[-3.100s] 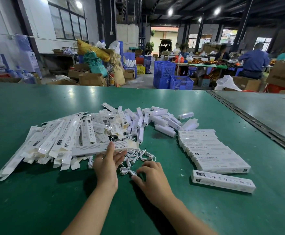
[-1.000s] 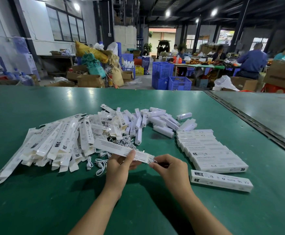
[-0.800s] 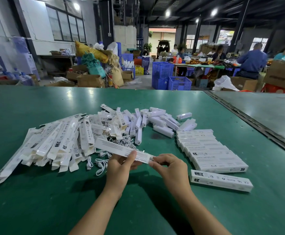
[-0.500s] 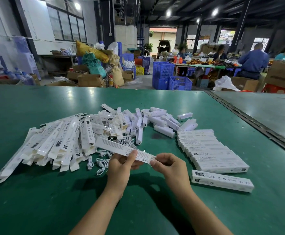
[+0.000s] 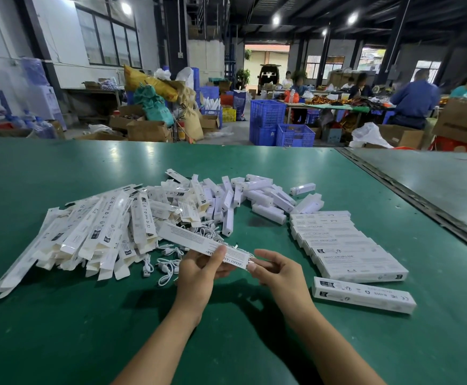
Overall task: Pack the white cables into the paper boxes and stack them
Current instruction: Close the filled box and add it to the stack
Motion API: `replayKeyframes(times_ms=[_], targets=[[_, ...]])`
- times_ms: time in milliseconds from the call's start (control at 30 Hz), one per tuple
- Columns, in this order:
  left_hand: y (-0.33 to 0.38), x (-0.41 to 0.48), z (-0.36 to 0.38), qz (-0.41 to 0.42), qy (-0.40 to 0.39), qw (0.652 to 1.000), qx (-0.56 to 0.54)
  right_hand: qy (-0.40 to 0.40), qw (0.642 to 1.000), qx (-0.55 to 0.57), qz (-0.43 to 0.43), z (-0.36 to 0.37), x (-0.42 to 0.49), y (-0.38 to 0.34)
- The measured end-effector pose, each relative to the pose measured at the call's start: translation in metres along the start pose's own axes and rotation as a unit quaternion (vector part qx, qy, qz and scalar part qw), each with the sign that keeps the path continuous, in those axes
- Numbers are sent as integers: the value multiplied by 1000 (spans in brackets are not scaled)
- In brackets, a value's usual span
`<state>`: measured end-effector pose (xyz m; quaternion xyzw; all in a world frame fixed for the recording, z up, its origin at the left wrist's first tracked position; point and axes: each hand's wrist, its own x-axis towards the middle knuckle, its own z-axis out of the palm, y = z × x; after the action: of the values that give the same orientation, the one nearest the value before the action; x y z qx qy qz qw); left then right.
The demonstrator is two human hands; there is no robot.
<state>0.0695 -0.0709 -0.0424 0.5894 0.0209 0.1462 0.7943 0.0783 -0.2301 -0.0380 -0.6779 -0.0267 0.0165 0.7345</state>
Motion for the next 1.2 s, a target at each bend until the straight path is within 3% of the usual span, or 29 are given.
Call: replayKeyframes(times_ms=[300, 633, 933, 1200], targets=[[-1, 3, -3, -19, 7, 1000, -8, -21, 1000, -5, -21, 0, 0, -1], [-3, 4, -4, -47, -32, 998, 11, 27, 976, -167, -136, 0, -3, 1], [-10, 0, -1, 31, -46, 998, 34, 93, 950, -248, -164, 1, -2, 3], [-16, -3, -3, 88, -145, 961, 219, 105, 959, -218, -150, 3, -4, 0]])
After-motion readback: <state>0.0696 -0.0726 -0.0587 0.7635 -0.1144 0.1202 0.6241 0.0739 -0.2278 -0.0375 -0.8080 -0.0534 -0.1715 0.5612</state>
